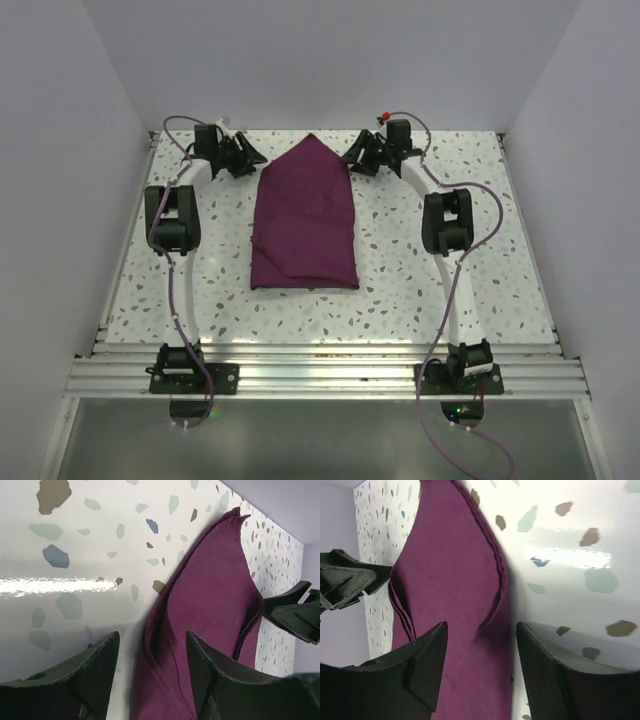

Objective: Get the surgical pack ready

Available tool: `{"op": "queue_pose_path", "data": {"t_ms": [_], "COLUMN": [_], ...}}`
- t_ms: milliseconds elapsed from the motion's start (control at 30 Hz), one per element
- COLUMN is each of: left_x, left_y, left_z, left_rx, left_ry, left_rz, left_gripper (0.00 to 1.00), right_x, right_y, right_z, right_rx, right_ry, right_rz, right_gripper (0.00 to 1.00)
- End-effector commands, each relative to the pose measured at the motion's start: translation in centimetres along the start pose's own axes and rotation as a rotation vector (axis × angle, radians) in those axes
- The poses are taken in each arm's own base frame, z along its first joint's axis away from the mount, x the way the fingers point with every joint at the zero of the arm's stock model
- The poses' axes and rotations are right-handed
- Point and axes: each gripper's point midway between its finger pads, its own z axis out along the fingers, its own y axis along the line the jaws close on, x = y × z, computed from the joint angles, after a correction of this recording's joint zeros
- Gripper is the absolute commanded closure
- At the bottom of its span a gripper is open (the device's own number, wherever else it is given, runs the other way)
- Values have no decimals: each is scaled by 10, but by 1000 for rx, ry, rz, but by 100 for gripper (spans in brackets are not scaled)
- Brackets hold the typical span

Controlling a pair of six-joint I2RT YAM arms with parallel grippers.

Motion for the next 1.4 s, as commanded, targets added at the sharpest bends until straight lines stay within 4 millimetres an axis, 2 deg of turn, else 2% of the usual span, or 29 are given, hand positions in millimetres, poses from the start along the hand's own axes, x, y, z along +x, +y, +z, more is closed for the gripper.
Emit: {"op": "queue_pose_path", "data": {"t_ms": [0, 200, 367, 400, 433, 567, 600, 633, 700, 900, 967, 1033, 1067, 1100, 1133, 1167, 1233, 1300, 1367], "left_x": [16, 36, 42, 47, 43, 47, 50, 60, 66, 74, 76, 73, 72, 66, 59, 51, 26, 16, 5], "left_y": [12, 20, 15, 20, 14, 13, 15, 5, 8, 9, 3, 1, 1, -2, -2, -6, -24, -38, -57], "left_z": [10, 11, 14, 15, 16, 17, 16, 21, 19, 20, 21, 24, 24, 24, 23, 21, 14, 10, 0], "left_rx": [-38, -55, -14, -19, -3, 10, 6, 16, -1, -14, 17, 42, 45, 58, 67, 75, 115, 143, 180], "left_ry": [37, 105, 139, 159, 159, 187, 202, 224, 246, 272, 283, 279, 276, 262, 245, 225, 155, 132, 117], "left_rz": [11, -10, -29, -45, -39, -41, -50, -38, -46, -31, -31, -47, -52, -62, -66, -68, -49, -64, -54], "left_gripper": [40, 43, 49, 49, 50, 50, 50, 50, 50, 50, 55, 66, 79, 84, 88, 95, 100, 100, 100], "right_x": [34, 35, 29, 29, 28, 28, 28, 30, 30, 30, 30, 29, 29, 27, 28, 23, 17, 11, 3], "right_y": [-13, -17, -8, -8, -8, -6, -6, -6, -8, -7, -9, -8, -6, -3, -1, 8, 23, 36, 56], "right_z": [19, 21, 24, 25, 25, 24, 24, 24, 24, 23, 23, 24, 25, 25, 25, 25, 23, 18, 6], "right_rx": [43, 64, 38, 37, 34, 32, 31, 32, 40, 43, 43, 33, 26, 20, 4, -21, -72, -105, -140], "right_ry": [76, 69, 61, 60, 61, 61, 62, 65, 63, 64, 62, 62, 62, 59, 66, 55, 51, 51, 45], "right_rz": [-4, 7, 19, 20, 21, 21, 20, 19, 18, 18, 21, 30, 31, 41, 48, 55, 74, 79, 80], "right_gripper": [39, 47, 55, 56, 56, 57, 57, 57, 57, 57, 57, 61, 65, 70, 80, 86, 95, 100, 100]}}
